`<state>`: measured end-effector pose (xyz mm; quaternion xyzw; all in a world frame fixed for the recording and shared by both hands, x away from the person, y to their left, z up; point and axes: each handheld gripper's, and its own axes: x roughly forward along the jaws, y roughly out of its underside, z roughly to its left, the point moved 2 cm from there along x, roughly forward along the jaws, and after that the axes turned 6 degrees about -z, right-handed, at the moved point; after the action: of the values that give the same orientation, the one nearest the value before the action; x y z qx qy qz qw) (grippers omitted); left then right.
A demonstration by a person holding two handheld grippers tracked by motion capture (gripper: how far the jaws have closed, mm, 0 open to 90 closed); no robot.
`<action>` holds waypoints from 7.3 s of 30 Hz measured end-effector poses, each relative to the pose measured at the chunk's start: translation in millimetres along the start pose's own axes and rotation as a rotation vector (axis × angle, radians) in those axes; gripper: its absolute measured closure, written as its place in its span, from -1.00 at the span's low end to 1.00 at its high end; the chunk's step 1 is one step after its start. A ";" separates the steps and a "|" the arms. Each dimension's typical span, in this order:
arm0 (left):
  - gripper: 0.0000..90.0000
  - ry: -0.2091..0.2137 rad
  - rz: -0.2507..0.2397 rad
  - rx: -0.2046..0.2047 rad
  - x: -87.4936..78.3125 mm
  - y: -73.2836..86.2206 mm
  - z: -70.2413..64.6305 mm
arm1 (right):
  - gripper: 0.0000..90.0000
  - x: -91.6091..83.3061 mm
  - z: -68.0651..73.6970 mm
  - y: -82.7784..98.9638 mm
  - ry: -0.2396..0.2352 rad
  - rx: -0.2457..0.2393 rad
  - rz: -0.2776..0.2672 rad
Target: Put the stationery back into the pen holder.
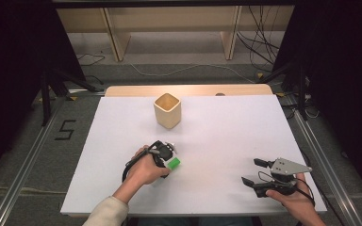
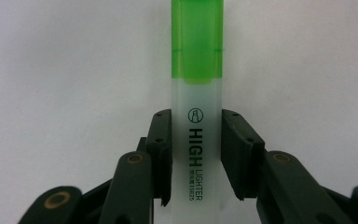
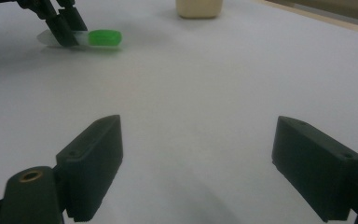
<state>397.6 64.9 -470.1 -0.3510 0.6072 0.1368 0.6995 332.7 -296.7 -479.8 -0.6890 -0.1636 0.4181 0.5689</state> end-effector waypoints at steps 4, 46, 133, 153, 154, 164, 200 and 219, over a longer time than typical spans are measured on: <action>0.47 -0.001 -0.012 0.004 -1.4 -0.3 -0.6 | -0.62 0.2 0.1 -0.1 0.001 -0.001 -0.002; 0.47 -0.077 -0.329 -0.072 -16.6 -4.9 13.0 | -0.62 0.0 0.0 -0.1 -0.001 -0.001 -0.003; 0.47 -0.258 -0.932 -0.188 -38.8 -23.2 49.7 | -0.62 0.7 1.1 0.5 -0.004 0.003 -0.006; 0.47 -0.275 -0.958 -0.189 -43.8 -32.6 56.2 | -0.62 0.9 0.9 0.5 -0.007 0.004 -0.008; 0.47 -0.276 -0.957 -0.189 -44.2 -33.2 56.5 | -0.62 0.9 1.0 0.6 -0.007 0.004 -0.007; 0.47 -0.282 -0.965 -0.190 -48.1 -38.1 60.0 | -0.62 1.1 0.9 0.6 -0.009 0.007 -0.011; 0.47 -0.289 -0.989 -0.199 -55.4 -53.8 68.3 | -0.62 1.0 0.5 0.8 -0.010 0.005 -0.012; 0.47 -0.295 -0.997 -0.201 -57.3 -61.9 72.3 | -0.62 0.8 0.5 0.7 -0.010 0.006 -0.013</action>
<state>477.5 81.5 -394.7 -0.6397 0.2455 -0.1069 0.7205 332.6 -296.1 -480.7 -0.6841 -0.1699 0.4184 0.5728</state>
